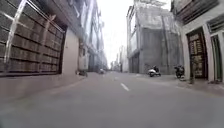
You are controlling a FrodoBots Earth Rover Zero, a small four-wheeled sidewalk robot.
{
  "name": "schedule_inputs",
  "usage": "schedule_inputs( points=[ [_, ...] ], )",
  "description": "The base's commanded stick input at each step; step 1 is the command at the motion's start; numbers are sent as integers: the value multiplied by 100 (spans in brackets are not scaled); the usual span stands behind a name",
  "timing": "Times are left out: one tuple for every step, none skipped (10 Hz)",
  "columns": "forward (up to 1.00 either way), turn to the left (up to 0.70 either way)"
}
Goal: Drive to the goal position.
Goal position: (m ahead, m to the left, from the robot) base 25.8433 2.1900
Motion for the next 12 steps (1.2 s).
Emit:
schedule_inputs(
  points=[
    [100, 11],
    [100, 6],
    [100, 6],
    [100, 6],
    [100, 6],
    [100, 6],
    [100, 6],
    [100, 6],
    [100, 6],
    [100, 6],
    [100, 6],
    [100, 6]
  ],
)
